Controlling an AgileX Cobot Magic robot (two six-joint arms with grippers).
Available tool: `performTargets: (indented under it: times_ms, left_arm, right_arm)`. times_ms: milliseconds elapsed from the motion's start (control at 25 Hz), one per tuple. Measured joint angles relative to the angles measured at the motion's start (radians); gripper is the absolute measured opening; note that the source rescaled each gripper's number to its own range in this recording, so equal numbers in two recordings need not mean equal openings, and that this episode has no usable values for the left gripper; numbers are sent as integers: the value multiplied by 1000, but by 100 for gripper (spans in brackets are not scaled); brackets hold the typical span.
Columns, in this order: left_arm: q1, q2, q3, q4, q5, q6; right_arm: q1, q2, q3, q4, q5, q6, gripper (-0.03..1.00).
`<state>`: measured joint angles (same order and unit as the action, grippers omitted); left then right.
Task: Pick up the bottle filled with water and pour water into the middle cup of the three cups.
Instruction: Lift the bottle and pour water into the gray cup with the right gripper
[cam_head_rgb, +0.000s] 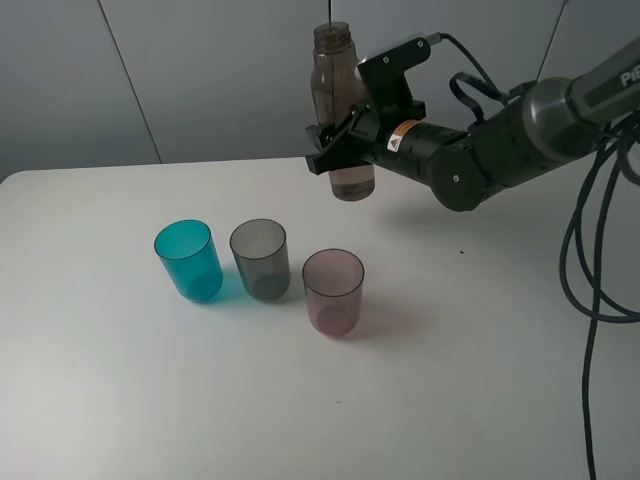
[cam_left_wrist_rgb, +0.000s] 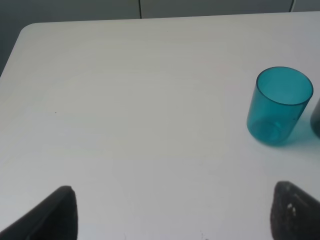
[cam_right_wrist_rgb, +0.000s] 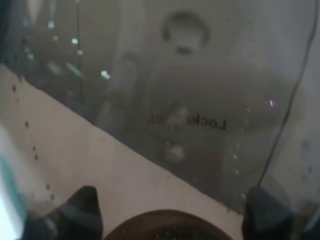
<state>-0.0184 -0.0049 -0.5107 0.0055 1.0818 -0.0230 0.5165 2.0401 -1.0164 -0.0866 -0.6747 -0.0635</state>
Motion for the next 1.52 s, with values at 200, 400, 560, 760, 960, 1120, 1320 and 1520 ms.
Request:
performTargets:
  times_ms: [200, 400, 560, 760, 960, 1120, 1320, 1520]
  left_arm:
    - [0, 0, 0, 0, 0, 0]
    - [0, 0, 0, 0, 0, 0]
    - [0, 0, 0, 0, 0, 2]
    - [0, 0, 0, 0, 0, 2]
    - [0, 0, 0, 0, 0, 2]
    - [0, 0, 0, 0, 0, 2]
    - [0, 0, 0, 0, 0, 2]
    - [0, 0, 0, 0, 0, 2]
  right_arm:
    - [0, 71, -42, -6, 2, -152, 3]
    - [0, 87, -44, -8, 3, -383, 3]
    - [0, 87, -44, -15, -12, -567, 3]
    - [0, 87, -44, -59, -16, -752, 3]
    - [0, 87, -44, -181, -27, -852, 3]
    - [0, 87, -46, -250, -29, -945, 3]
    - [0, 87, -46, -264, -31, -1055, 3]
    - [0, 87, -46, -266, -31, -1115, 3]
